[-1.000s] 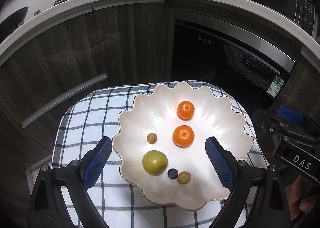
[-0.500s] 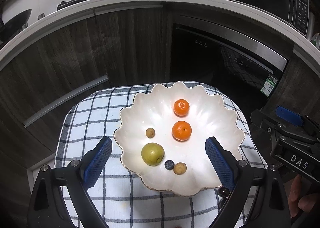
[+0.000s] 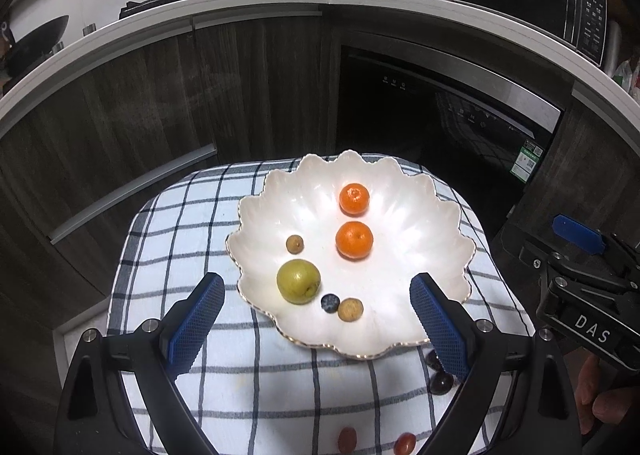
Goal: Organize fruits
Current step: 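Withdraw both open tools and move toward the dark cherries and red fruits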
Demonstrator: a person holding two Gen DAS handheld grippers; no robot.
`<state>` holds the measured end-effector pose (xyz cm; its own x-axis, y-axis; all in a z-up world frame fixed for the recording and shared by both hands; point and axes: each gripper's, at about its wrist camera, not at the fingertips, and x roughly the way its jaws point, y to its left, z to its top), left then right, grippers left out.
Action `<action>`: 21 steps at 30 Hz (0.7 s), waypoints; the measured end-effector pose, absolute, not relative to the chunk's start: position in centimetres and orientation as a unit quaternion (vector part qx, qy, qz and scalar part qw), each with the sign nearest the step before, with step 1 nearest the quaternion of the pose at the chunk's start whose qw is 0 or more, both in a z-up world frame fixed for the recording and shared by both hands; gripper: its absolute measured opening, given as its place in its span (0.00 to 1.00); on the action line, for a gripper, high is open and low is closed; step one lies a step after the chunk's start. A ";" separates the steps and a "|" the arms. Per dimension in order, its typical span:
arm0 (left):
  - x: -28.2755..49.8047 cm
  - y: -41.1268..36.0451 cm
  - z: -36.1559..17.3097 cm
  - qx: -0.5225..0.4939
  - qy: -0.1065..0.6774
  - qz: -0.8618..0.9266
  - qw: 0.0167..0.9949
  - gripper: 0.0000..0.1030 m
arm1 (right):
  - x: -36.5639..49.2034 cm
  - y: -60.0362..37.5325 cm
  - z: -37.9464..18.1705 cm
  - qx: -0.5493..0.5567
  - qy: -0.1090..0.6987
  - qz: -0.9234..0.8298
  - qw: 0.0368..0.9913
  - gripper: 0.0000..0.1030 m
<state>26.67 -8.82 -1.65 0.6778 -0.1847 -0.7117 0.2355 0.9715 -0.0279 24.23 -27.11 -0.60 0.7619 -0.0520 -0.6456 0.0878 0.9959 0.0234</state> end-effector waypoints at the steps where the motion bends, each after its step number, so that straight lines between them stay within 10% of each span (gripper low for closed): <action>1: 26.5 -8.8 -1.7 0.033 0.384 -0.115 0.915 0.92 | 23.9 -27.1 -0.7 0.024 0.343 -0.038 0.938 0.77; 21: 22.8 -8.1 -3.5 0.037 0.374 -0.119 0.919 0.92 | 20.6 -26.4 -3.0 0.018 0.363 -0.035 0.931 0.77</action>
<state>22.76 -8.06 -3.54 0.6912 -0.1910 -0.6969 0.2461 0.9690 -0.0215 20.58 -26.37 -2.99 0.7341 -0.0518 -0.6771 0.0786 0.9969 0.0090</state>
